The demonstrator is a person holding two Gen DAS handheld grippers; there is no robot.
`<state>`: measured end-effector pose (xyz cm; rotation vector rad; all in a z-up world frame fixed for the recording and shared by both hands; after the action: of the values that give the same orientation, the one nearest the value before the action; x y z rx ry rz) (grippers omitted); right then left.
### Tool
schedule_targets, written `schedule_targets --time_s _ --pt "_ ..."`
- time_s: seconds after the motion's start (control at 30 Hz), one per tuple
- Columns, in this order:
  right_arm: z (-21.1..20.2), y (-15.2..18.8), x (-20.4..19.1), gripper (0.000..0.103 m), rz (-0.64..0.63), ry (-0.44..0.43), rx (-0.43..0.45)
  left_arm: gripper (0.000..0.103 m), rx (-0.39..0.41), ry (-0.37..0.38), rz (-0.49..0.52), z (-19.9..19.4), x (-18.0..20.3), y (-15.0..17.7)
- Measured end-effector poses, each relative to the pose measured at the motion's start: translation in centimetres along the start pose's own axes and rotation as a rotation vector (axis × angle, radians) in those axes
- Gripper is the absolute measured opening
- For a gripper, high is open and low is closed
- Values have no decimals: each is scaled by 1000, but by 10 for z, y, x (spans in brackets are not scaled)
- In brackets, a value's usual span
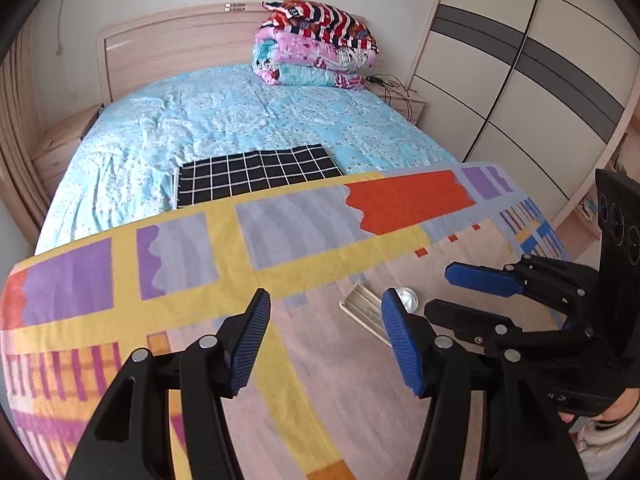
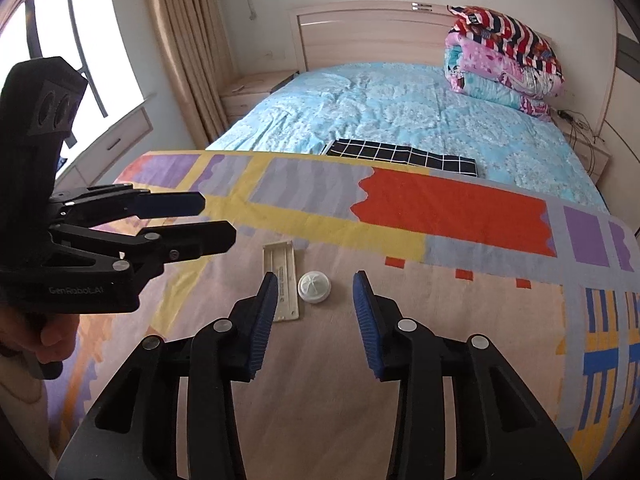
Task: Collect trash
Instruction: 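Move both tools back up over the bed toward the pill strip and white ball, then grasp the white pill strip with the left gripper while the right gripper grasps the white ball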
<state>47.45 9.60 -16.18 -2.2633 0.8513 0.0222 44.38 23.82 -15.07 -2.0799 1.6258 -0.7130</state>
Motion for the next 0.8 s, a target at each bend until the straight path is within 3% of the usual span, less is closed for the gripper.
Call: schedule_targets --time_s 0.33,0.43,0.7,0.8 --pt "11 4 0 39 -5 0 -1 54 -2 27 32 21 -1 7" --pt "15 8 1 38 2 -14 -17 48 -5 44 41 26 -2 9" --pt "14 9 3 21 -29 10 -12 40 15 32 102 30 3 8" --pt "14 11 1 21 -59 37 -12 36 24 10 131 31 7 8"
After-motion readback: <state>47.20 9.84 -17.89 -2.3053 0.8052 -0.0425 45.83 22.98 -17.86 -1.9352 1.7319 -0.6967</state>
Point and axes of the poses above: each gripper's, at about its wrist camera, not at the fingertips, and z roughly the way its jaws point, x to its right, y to its underside, the point moved 6 cm from there along z, roughly the way its jaws point, and after that the axes turned 4 degrees about -y, right-handed, at the moved point
